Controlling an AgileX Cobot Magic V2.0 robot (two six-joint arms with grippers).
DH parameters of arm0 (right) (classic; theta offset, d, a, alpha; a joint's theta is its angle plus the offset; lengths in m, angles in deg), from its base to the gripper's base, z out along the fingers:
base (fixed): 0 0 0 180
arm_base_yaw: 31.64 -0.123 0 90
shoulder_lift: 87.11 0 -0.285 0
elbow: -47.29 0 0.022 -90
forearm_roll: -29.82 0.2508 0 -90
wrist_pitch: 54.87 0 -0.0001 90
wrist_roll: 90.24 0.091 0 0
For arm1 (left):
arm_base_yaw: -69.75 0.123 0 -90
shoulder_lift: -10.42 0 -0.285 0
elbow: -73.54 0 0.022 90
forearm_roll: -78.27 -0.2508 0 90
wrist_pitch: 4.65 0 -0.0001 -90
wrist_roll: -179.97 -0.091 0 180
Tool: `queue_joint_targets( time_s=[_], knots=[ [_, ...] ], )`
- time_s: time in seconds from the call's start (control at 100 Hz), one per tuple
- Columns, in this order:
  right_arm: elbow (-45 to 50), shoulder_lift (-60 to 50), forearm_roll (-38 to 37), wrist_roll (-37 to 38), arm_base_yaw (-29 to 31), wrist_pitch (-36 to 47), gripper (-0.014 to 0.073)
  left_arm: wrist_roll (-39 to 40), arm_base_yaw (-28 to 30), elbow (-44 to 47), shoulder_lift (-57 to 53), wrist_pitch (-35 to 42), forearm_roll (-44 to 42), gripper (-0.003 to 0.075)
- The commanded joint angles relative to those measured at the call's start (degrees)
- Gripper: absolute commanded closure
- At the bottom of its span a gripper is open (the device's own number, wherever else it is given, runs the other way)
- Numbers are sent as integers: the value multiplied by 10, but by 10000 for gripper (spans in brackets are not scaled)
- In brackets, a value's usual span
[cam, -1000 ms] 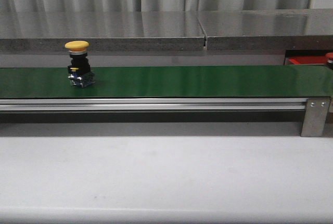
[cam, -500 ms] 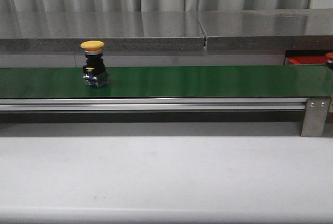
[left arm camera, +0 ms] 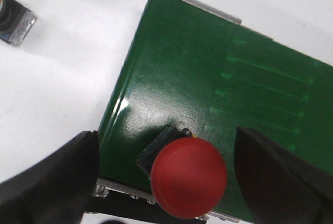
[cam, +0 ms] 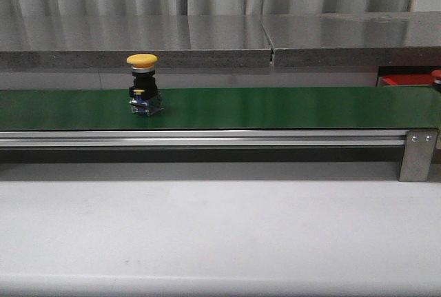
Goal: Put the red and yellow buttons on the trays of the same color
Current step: 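Grasp the red button with the left gripper and carry it to the belt, then place the red button on the belt and open the left gripper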
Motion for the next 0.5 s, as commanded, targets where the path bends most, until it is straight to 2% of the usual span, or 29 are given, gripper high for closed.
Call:
queue_joint_targets(
  time_s=[0.0,0.06,0.13,0.18,0.35,0.49],
  knots=[
    [-15,1,6,-4,-1,38,711,-5,-6,-22,-57,16,15,186],
    [-15,1,6,-4,-1,38,711,-32,-14,-22,-76,10,17,202],
    [-15,1,6,-4,-1,38,711,-33,-27,-22,-97,3,17,278],
    [-15,1,6,-4,-1,38,711,-33,-38,-22,-111,0,17,366],
    [-15,1,6,-4,-1,38,711,-45,-93,-18,-157,-2,17,743],
    [-15,1,6,-4,-1,38,711,-56,-143,-7,-186,-3,17,741]
  ],
)
